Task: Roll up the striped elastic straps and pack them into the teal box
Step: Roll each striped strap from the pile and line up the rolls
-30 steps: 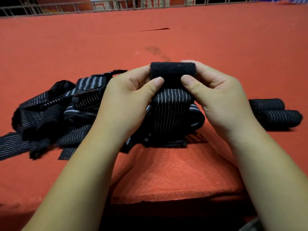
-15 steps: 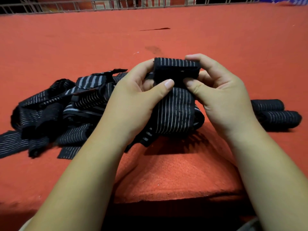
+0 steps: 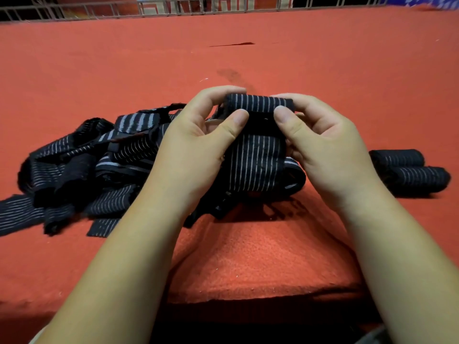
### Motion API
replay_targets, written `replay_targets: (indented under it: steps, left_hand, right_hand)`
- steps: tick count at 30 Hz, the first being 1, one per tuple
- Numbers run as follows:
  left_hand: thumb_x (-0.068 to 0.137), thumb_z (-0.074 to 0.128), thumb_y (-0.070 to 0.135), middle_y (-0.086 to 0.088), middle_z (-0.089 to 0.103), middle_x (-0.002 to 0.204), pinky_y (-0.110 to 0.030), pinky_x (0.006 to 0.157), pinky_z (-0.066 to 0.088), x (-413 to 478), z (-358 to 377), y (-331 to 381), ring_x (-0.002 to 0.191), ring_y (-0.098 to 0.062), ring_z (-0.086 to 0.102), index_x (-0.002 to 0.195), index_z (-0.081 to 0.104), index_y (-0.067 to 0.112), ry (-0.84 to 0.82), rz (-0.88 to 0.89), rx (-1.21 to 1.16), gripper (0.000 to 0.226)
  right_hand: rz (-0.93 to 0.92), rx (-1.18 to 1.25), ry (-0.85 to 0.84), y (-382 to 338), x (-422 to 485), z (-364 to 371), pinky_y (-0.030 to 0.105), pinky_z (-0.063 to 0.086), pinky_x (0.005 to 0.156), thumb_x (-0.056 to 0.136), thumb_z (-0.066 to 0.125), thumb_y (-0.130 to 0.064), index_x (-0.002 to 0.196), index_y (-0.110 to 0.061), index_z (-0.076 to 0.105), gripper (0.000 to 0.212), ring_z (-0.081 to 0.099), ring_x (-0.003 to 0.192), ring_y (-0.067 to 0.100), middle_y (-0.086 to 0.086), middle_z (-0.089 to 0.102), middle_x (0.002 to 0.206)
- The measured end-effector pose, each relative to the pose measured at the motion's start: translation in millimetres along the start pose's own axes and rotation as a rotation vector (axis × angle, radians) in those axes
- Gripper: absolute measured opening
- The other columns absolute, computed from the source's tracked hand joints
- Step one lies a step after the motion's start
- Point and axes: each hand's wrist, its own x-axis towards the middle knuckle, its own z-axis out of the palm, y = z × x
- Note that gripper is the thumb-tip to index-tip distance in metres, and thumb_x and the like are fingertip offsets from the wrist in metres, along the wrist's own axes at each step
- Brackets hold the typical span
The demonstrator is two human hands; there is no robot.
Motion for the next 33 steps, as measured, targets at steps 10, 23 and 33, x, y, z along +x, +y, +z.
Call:
replay_targets:
  steps: [10, 23, 33]
  left_hand:
    - [0.108, 0.066, 0.038, 0.002, 0.083, 0.112, -0.044, 0.093, 0.065, 3.1, -8.0, 2.8, 0.103, -0.020, 0.080, 0.125, 0.080, 0.026, 0.090, -0.059, 0.126, 0.025]
    - [0.100, 0.077, 0.022, -0.008, 0.083, 0.110, -0.037, 0.084, 0.066, 4.3, -11.4, 3.8, 0.097, -0.024, 0.081, 0.118, 0.082, 0.020, 0.052, -0.117, -0.028, 0.019]
    - [0.099, 0.076, 0.011, -0.015, 0.081, 0.114, -0.050, 0.094, 0.065, 7.1, -14.3, -3.6, 0.105, -0.032, 0.079, 0.125, 0.077, 0.016, 0.039, -0.093, -0.076, 0.026]
  right_hand:
    - [-0.039, -0.030, -0.001, 4.2, 2.6, -3.6, 0.049, 0.061, 0.087, 0.105, 0.066, -0.010, 0.131, -0.022, 0.070, 0.029, 0.070, 0.097, 0.019, 0.016, 0.075, 0.115]
    - [-0.049, -0.051, -0.042, 6.9, 2.5, -6.3, 0.032, 0.059, 0.090, 0.101, 0.065, 0.005, 0.132, -0.018, 0.068, 0.038, 0.069, 0.100, 0.010, 0.000, 0.075, 0.114]
    - [0.067, -0.109, 0.002, 2.4, 1.3, -3.5, 0.051, 0.061, 0.099, 0.111, 0.057, -0.035, 0.124, -0.031, 0.079, 0.026, 0.074, 0.098, 0.009, -0.011, 0.080, 0.107]
